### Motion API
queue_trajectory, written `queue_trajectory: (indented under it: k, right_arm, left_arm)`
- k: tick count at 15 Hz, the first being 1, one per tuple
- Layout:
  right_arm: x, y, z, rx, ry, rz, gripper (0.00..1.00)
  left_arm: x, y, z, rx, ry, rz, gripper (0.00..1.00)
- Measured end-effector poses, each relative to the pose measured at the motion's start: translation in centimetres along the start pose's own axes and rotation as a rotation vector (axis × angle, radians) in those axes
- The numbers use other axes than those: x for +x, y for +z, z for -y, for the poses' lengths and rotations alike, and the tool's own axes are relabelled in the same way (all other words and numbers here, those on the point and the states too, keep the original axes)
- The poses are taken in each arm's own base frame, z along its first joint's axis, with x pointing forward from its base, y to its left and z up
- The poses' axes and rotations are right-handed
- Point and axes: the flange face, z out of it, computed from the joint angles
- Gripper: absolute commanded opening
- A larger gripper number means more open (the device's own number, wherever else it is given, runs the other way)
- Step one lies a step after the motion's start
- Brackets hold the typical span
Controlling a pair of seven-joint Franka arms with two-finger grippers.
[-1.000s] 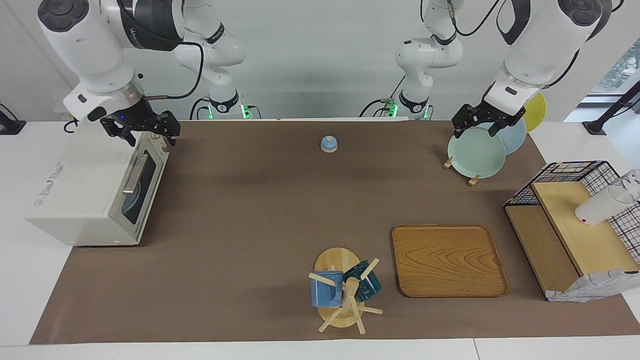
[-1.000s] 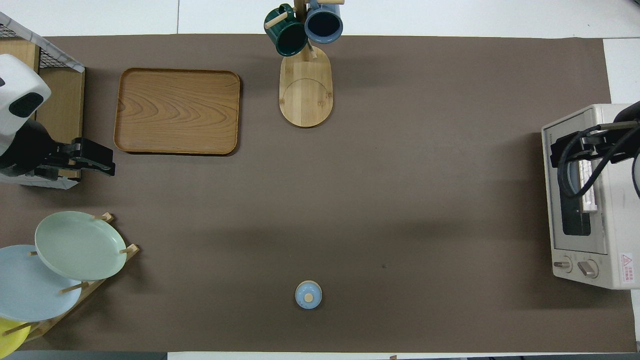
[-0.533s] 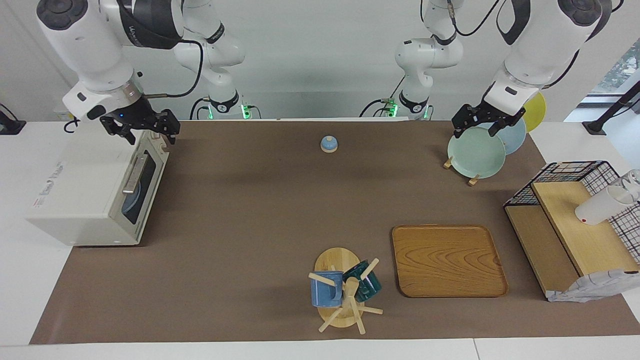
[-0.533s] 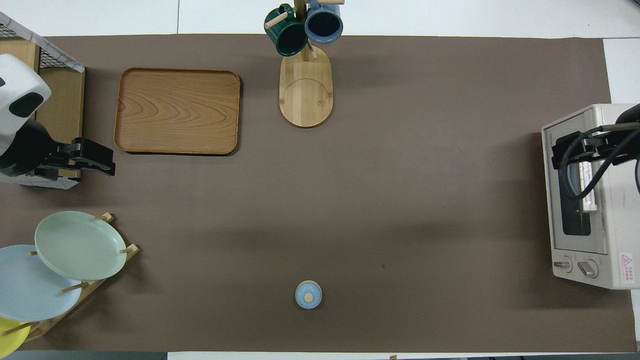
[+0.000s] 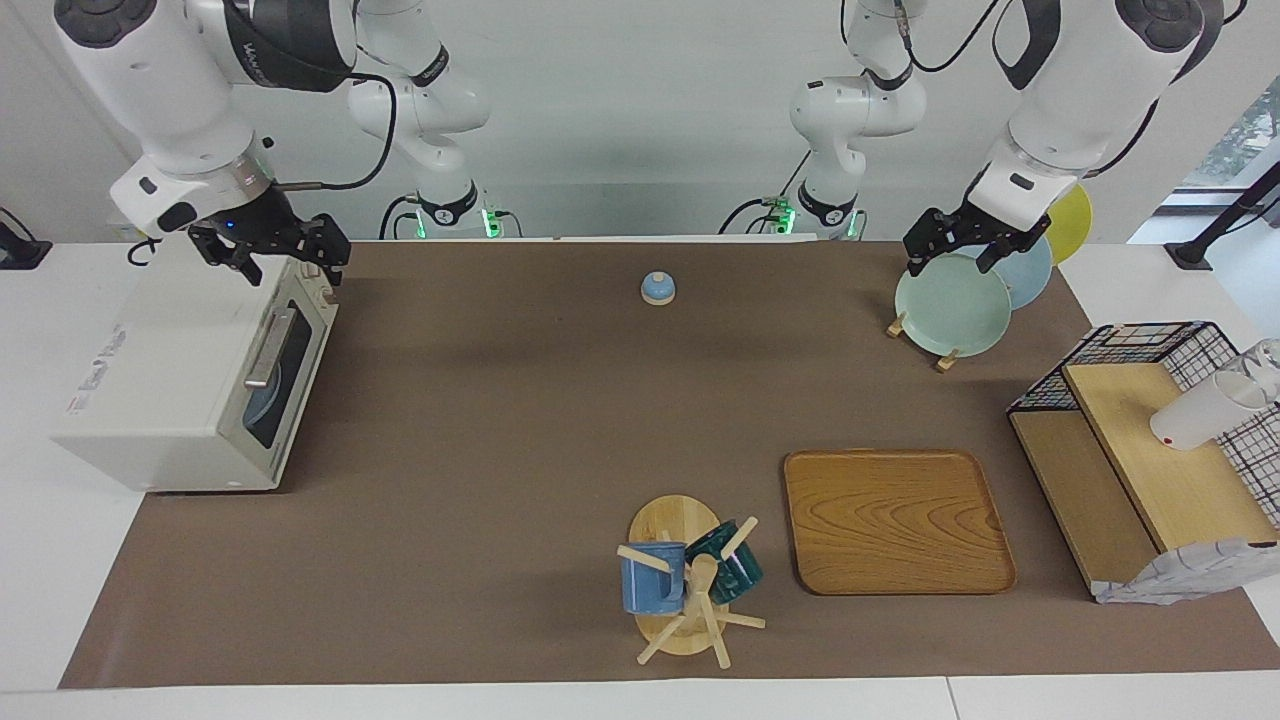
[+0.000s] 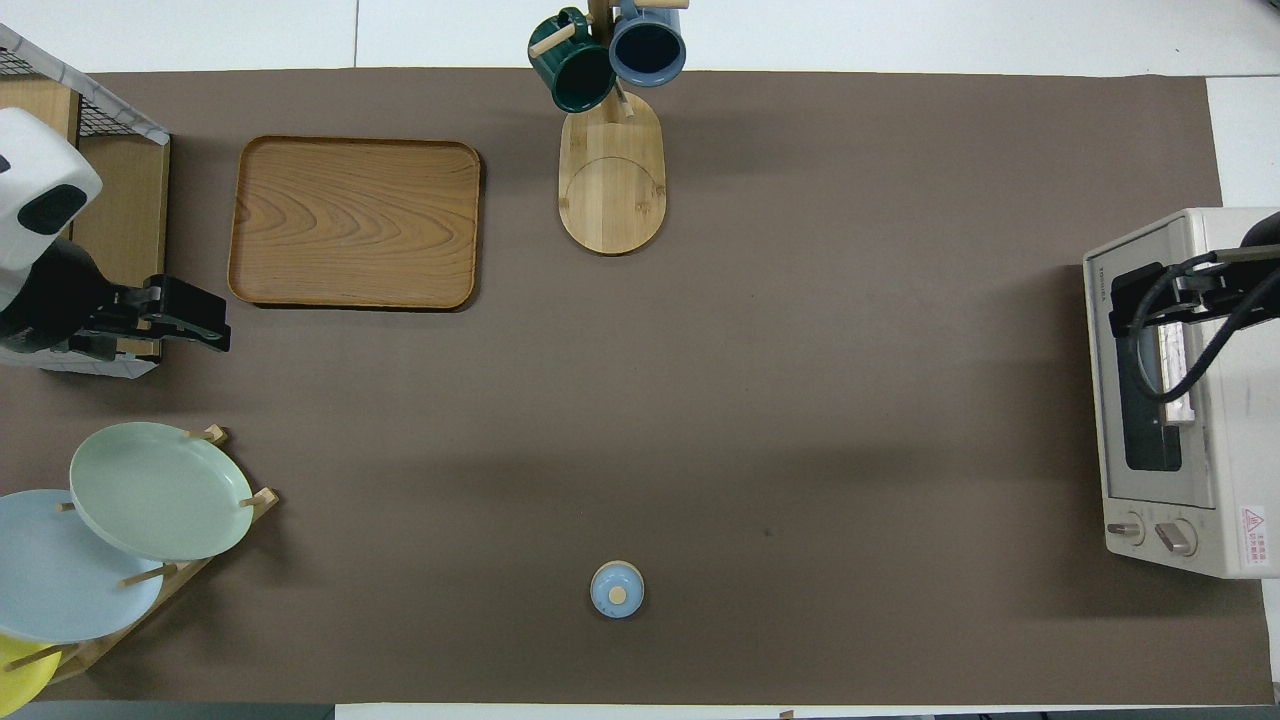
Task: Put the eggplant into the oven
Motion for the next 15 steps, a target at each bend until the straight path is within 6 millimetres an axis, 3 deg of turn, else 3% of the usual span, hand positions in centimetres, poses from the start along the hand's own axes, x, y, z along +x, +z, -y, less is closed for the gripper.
queue_trajectory:
  k: [3, 15]
  right_arm:
    - [-0.21, -0.25, -0.72, 0.003, 0.013, -0.005, 1.00]
    - [-0.23, -0.57, -0.29, 0.004, 0.005, -0.012, 1.00]
  left_arm:
    - [0.00, 0.00, 0.00, 0.000, 0.000, 0.000, 1.00]
    - [0.00, 0.00, 0.00, 0.000, 0.000, 0.000, 1.00]
